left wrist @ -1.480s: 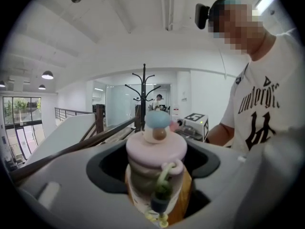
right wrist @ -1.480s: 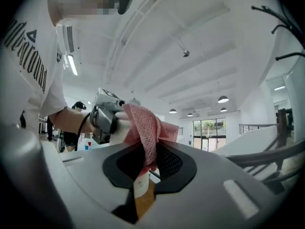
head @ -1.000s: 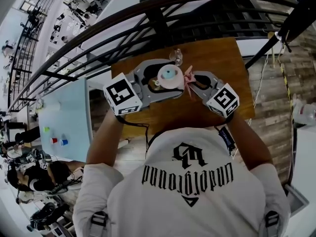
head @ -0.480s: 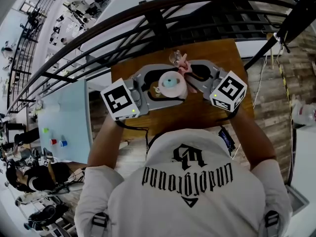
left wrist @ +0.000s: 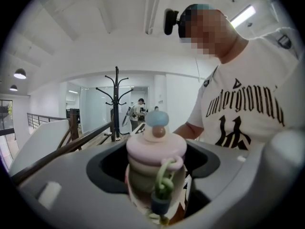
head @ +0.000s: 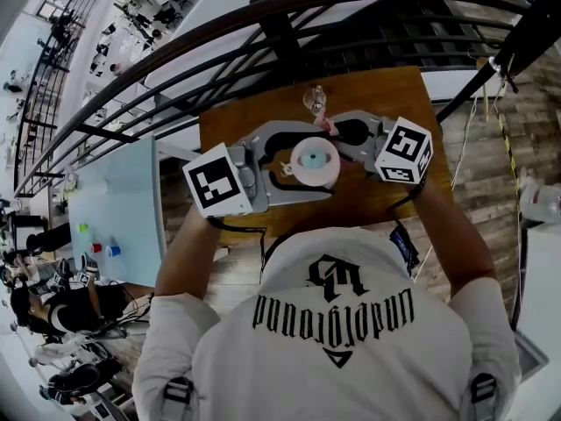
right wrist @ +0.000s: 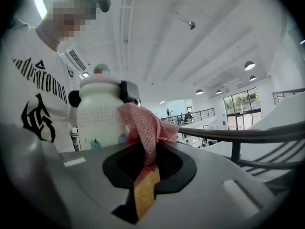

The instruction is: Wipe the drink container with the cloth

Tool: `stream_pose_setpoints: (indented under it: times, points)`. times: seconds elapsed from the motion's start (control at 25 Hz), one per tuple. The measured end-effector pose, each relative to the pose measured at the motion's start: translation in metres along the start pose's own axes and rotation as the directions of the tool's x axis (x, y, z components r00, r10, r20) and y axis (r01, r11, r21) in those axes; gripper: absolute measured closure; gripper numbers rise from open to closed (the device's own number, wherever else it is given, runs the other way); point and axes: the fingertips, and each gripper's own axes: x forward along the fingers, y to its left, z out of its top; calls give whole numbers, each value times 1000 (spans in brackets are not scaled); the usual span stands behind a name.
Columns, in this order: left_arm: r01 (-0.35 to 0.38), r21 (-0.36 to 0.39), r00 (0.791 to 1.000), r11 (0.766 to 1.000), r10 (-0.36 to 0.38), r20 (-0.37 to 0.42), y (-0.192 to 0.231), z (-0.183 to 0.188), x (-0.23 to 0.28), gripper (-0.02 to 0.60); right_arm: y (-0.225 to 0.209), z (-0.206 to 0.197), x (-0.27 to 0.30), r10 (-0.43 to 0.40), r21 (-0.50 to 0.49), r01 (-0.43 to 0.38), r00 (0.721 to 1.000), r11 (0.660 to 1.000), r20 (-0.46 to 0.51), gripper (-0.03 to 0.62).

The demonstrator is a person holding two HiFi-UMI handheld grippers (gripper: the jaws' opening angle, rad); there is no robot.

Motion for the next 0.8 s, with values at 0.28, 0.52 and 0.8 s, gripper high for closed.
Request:
stream_pose_setpoints:
  times: [0.28, 0.52, 0.8]
  points:
    - [14, 36, 1000, 999, -14, 5, -7, 10, 3, 195, 13, 71, 10, 75, -34, -72, 994, 997, 83, 551]
    - [21, 37, 1000, 999, -21, 8, -9, 17, 10, 195, 0, 19, 7, 70, 60, -72, 997, 996, 29, 551]
    - [6, 25, 1000, 1000, -6, 8, -1, 12, 8, 195, -12, -36, -11, 7, 162, -6, 1000, 987, -4, 551]
